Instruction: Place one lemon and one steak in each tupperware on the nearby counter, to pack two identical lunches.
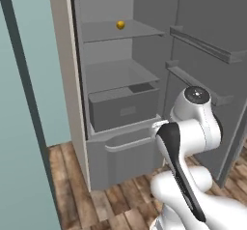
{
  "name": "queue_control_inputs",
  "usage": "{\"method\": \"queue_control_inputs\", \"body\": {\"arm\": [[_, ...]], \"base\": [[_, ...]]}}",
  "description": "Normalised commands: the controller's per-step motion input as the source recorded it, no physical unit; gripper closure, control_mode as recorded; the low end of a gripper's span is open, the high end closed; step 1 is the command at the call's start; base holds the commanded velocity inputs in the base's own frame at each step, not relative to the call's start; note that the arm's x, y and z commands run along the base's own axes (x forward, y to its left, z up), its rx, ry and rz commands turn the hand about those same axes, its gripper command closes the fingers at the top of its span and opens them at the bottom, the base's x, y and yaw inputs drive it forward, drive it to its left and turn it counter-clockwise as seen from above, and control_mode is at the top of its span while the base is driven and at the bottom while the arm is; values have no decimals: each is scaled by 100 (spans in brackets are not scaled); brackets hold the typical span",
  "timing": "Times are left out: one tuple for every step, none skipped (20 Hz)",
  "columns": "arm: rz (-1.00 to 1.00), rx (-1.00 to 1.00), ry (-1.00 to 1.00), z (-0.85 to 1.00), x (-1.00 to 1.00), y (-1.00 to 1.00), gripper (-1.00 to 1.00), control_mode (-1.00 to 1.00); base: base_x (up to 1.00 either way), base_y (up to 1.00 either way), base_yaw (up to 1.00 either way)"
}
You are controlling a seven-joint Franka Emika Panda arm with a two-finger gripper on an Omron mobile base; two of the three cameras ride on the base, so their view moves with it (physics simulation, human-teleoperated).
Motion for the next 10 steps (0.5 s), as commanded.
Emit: {"method": "queue_control_inputs", "body": {"arm": [[0,0,0,0,0,0,-100,100],[0,0,0,0,0,0,-100,100],[0,0,0,0,0,0,-100,100],[0,0,0,0,0,0,-100,100],[0,0,0,0,0,0,-100,100],[0,0,0,0,0,0,-100,100],[0,0,0,0,0,0,-100,100],[0,0,0,0,0,0,-100,100],[0,0,0,0,0,0,-100,100],[0,0,0,0,0,0,-100,100]], "base": [[74,0,-3],[76,0,-3],[76,0,-3],[76,0,-3],[76,0,-3],[76,0,-3],[80,0,-3],[80,0,-3],[81,-1,-3],[85,-4,-3]]}}
